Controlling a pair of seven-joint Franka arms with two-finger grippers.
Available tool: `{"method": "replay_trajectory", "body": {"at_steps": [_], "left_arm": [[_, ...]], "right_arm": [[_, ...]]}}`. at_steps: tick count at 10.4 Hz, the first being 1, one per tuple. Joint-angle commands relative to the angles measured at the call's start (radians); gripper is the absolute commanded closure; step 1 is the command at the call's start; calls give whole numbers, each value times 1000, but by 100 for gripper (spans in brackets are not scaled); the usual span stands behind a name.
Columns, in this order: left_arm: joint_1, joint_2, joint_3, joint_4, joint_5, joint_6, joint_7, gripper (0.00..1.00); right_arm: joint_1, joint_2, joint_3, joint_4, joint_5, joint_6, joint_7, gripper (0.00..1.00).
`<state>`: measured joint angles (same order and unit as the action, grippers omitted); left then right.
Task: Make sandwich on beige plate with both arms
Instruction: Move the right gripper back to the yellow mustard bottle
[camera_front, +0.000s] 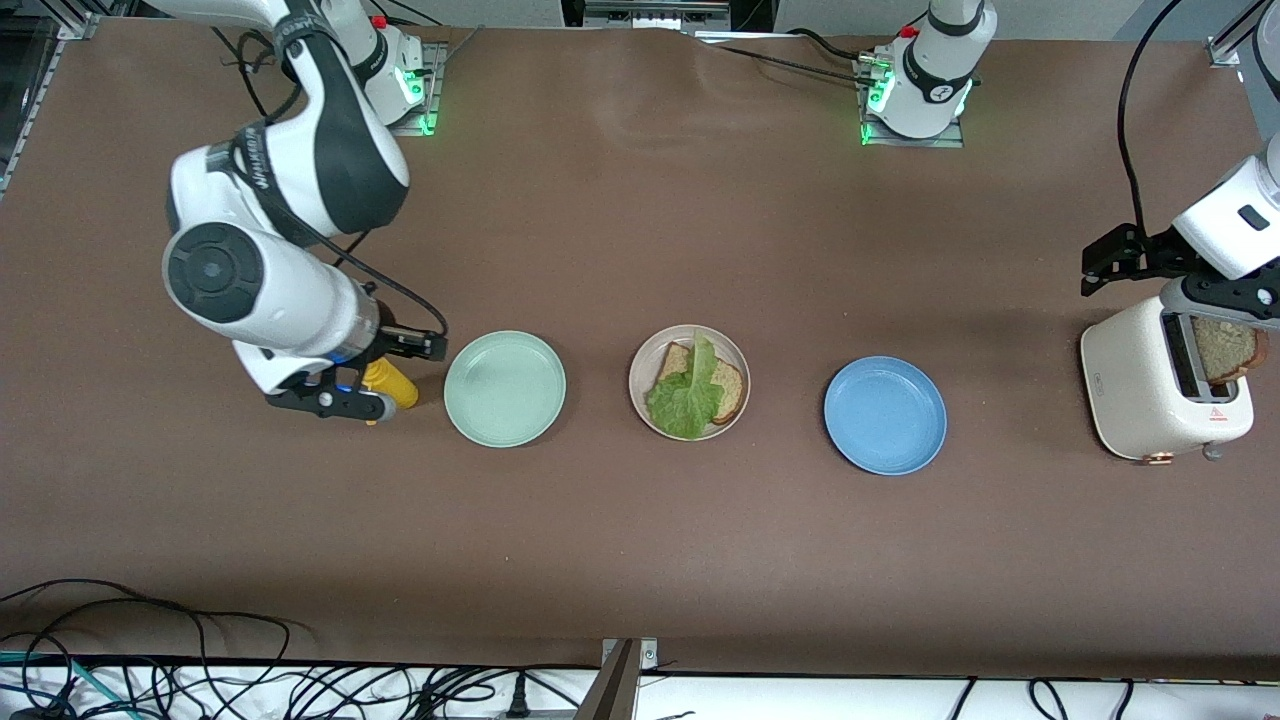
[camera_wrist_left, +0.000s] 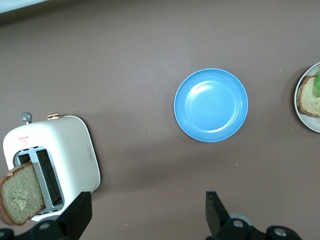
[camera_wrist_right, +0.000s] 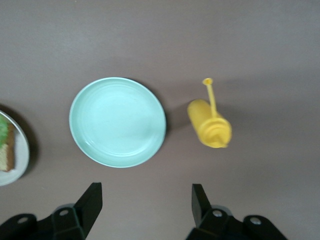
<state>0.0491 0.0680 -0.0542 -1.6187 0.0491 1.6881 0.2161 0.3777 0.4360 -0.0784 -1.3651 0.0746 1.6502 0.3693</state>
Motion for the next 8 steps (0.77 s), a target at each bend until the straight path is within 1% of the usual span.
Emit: {"method": "replay_trajectory", "body": {"at_steps": [1,2,5,6,8], "left_arm": [[5,7,-1,22,-18,-16,-1,0],[6,6,-1,22,-20,-16,0,0],[6,7,1,23,-20,-18,-1,0],[6,7,1,29,-18,-18,-3,0],[6,7,1,31,-18,-18,-1,0]], "right_arm": [[1,-82,-46,-104,2,16,-195,19],[-5,-104,-63,-130,2,35,-295,17],[-54,-137,-67,-190,1,101,-511,16],[-71,-154,-66,-236,2,150,-609,16],[-83,-216,-64,-380,4,299,-706,16]]}}
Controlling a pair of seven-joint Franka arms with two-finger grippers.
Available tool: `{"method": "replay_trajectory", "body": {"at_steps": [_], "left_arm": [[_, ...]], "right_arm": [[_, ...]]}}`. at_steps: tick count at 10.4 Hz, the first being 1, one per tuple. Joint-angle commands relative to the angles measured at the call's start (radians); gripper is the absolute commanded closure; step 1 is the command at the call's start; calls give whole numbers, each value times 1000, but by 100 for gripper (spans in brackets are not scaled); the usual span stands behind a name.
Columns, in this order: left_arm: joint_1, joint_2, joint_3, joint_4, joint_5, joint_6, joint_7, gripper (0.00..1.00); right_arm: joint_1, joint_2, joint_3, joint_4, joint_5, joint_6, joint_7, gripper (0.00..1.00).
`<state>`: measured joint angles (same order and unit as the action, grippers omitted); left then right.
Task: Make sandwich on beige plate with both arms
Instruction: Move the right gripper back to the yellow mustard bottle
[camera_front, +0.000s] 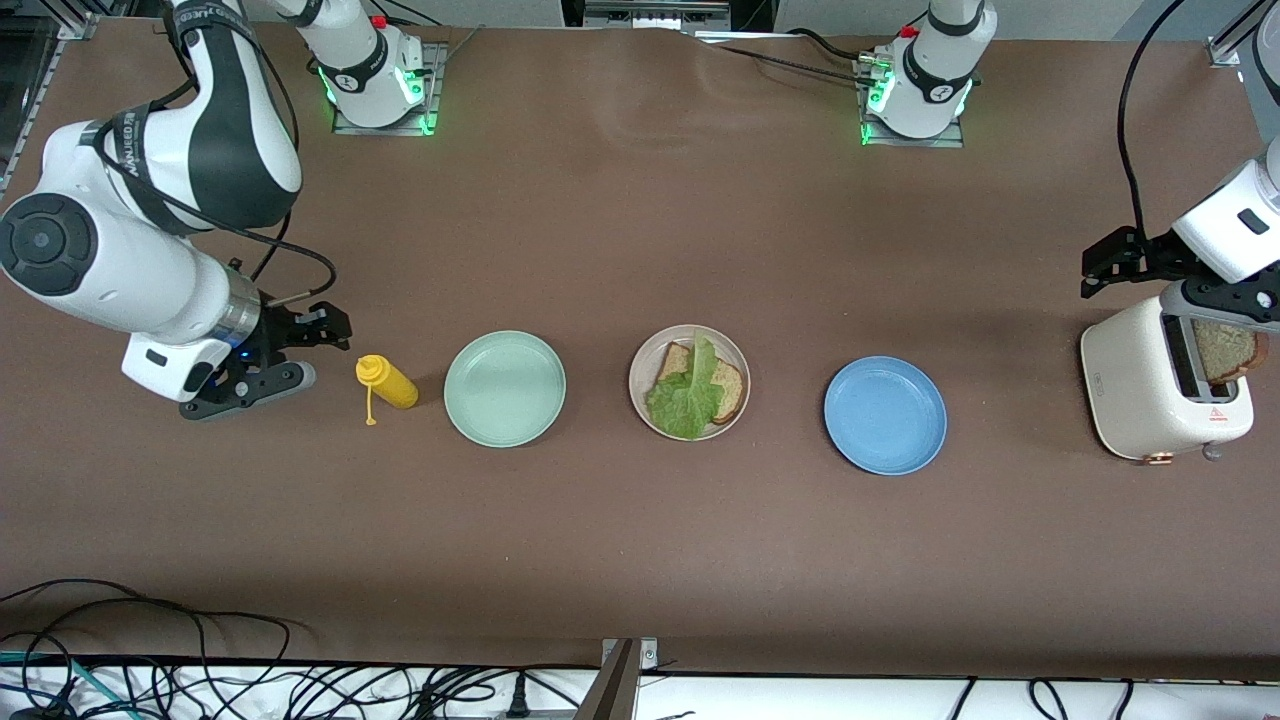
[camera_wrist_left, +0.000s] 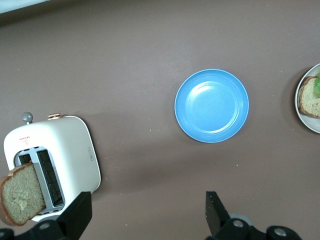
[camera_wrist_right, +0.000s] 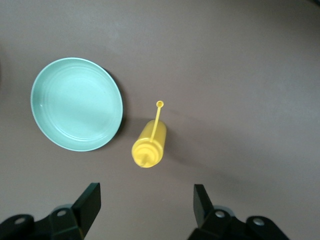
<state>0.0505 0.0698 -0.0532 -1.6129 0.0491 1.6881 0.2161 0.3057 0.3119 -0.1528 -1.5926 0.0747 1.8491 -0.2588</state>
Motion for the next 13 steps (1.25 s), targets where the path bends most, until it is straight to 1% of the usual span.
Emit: {"method": "replay_trajectory", "body": {"at_steps": [1,2,3,4,6,7,9,11,13], "left_arm": [[5,5,-1,25,-18,-18,0,0],[5,4,-1,25,-20,-18,0,0],[6,4,-1,27,-20,-18,-1,0],[6,4,-1,25,-20,-18,-1,0],[6,5,-1,25,-20,-18,-1,0],[6,4,-1,25,-20,-21,-3,0],[6,5,-1,25,-20,-21,-3,0],[6,5,-1,25,-20,-21,-3,0],[6,5,-1,25,-21,-21,-3,0]], "right_arm": [[-22,-103,9,-200,4,163,-164,16],[-43,-109,6,-232,55,206,-275,16],[-69,-109,-2,-248,163,214,-406,16],[-77,-105,-36,-260,244,211,-522,16],[-80,-99,-85,-293,344,211,-731,16],[-86,-84,-102,-297,368,213,-814,16],[-97,-45,-112,-300,472,217,-977,16],[-112,13,-114,-300,592,240,-1213,15],[-134,83,-114,-300,725,237,-1417,0]]}}
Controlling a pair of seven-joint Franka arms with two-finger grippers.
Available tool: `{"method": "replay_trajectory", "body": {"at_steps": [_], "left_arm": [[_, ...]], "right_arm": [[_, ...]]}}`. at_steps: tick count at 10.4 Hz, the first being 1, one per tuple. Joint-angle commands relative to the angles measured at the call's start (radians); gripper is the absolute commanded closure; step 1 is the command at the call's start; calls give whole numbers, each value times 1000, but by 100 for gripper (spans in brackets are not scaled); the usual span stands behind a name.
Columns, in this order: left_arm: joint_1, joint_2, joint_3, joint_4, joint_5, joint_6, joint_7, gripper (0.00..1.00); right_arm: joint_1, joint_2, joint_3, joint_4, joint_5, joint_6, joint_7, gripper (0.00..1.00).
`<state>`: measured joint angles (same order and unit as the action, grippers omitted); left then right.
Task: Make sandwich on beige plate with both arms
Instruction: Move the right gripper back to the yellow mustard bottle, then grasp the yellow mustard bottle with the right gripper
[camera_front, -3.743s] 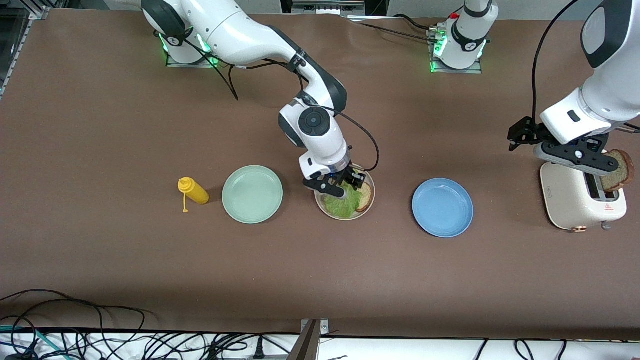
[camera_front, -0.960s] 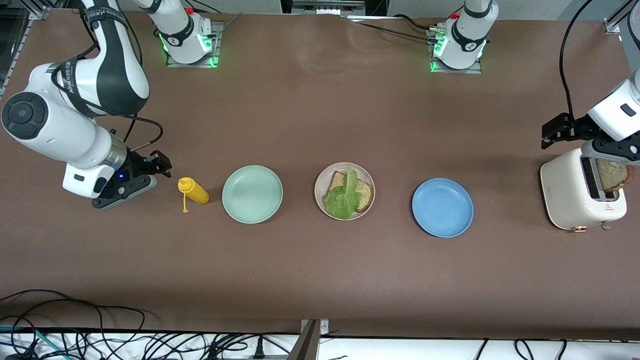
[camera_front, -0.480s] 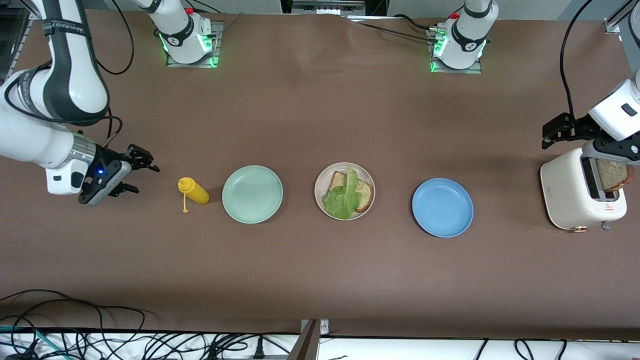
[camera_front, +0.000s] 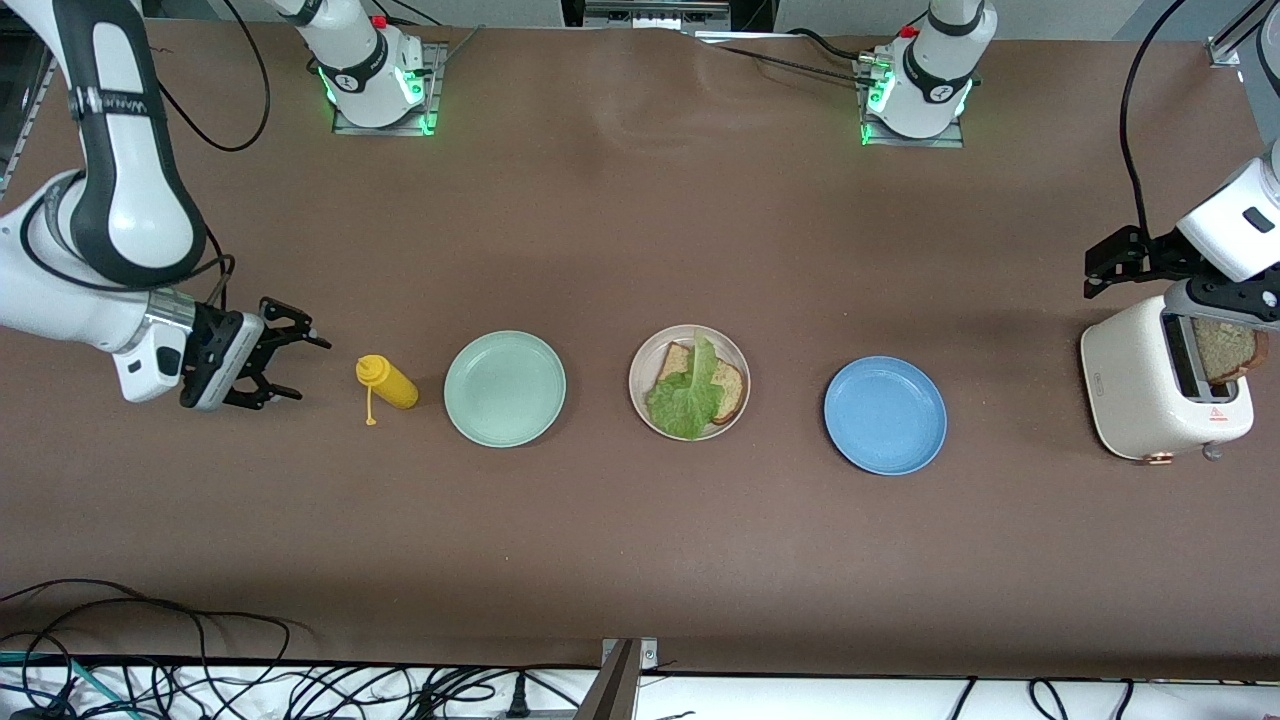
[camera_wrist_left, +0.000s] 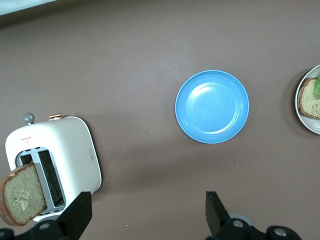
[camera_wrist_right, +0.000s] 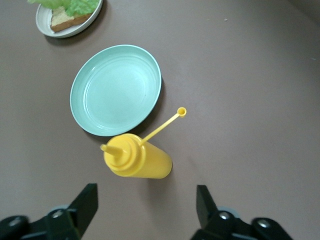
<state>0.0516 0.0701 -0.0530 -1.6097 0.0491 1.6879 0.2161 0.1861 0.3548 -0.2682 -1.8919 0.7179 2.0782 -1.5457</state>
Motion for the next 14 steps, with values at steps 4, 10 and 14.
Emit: {"method": "replay_trajectory", "body": {"at_steps": [4,10,14], "left_arm": [[5,7,-1,22,-22,-20,-3,0],[5,5,-2,22,-21,-24,-3,0],[5,5,-1,22,-22,-25,-1,0]], "right_arm": [[-25,84,1,-1,110,-3,-234,0],[-20,179,3,0,233,-3,-480,0],[-11,228,7,2,304,-3,-536,0]]}}
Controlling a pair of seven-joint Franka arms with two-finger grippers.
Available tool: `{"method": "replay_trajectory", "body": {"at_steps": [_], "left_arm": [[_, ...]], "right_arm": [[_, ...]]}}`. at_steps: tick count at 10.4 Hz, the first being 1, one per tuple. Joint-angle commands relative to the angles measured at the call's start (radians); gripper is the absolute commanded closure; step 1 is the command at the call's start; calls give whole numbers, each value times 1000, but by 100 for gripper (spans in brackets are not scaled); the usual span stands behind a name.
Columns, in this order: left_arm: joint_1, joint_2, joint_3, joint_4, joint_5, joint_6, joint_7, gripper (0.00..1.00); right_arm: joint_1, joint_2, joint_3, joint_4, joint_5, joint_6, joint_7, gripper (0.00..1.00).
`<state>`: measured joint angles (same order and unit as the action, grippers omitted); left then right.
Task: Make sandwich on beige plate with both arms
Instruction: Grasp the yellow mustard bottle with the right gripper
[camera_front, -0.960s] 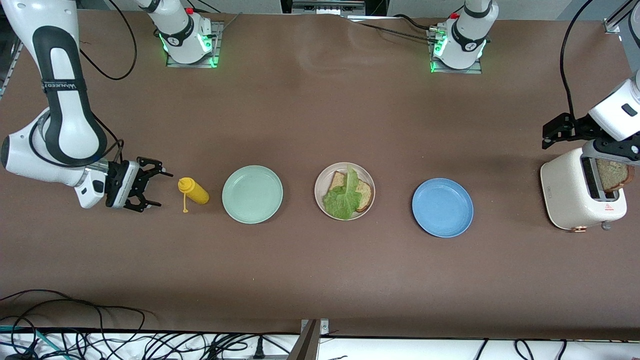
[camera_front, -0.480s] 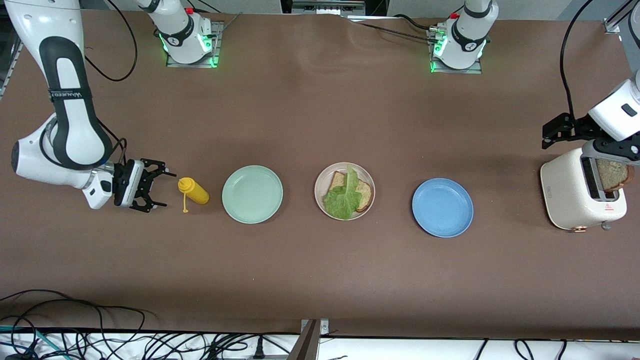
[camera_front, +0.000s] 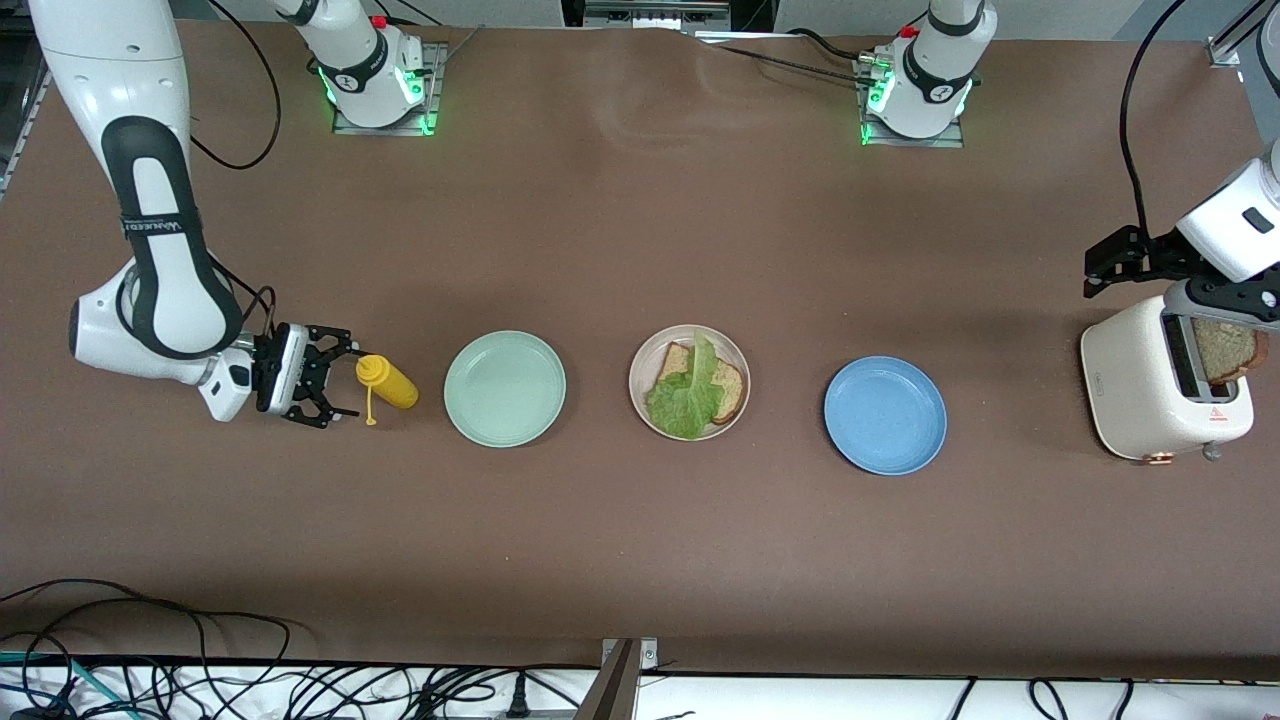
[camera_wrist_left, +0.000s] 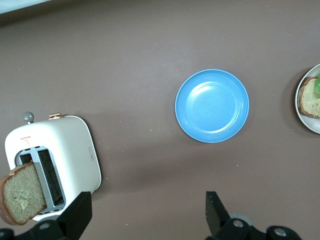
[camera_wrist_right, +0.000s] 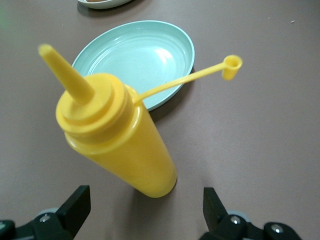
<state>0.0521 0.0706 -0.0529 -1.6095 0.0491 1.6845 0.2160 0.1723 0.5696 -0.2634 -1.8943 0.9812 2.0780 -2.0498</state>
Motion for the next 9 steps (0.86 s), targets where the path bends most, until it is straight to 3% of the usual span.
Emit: {"method": "replay_trajectory", "body": {"at_steps": [1,8,9], "left_arm": [[3,6,-1,22,-21,-22,-3,0],[3,9,-2,22,-21,-22,-3,0],[3,9,-2,22,-21,-22,-3,0]], "right_arm": [[12,22,4,6,65,-1,-44,0],[15,50,53,12,86,31,-66,0],[15,50,53,12,92,43,-66,16]]}}
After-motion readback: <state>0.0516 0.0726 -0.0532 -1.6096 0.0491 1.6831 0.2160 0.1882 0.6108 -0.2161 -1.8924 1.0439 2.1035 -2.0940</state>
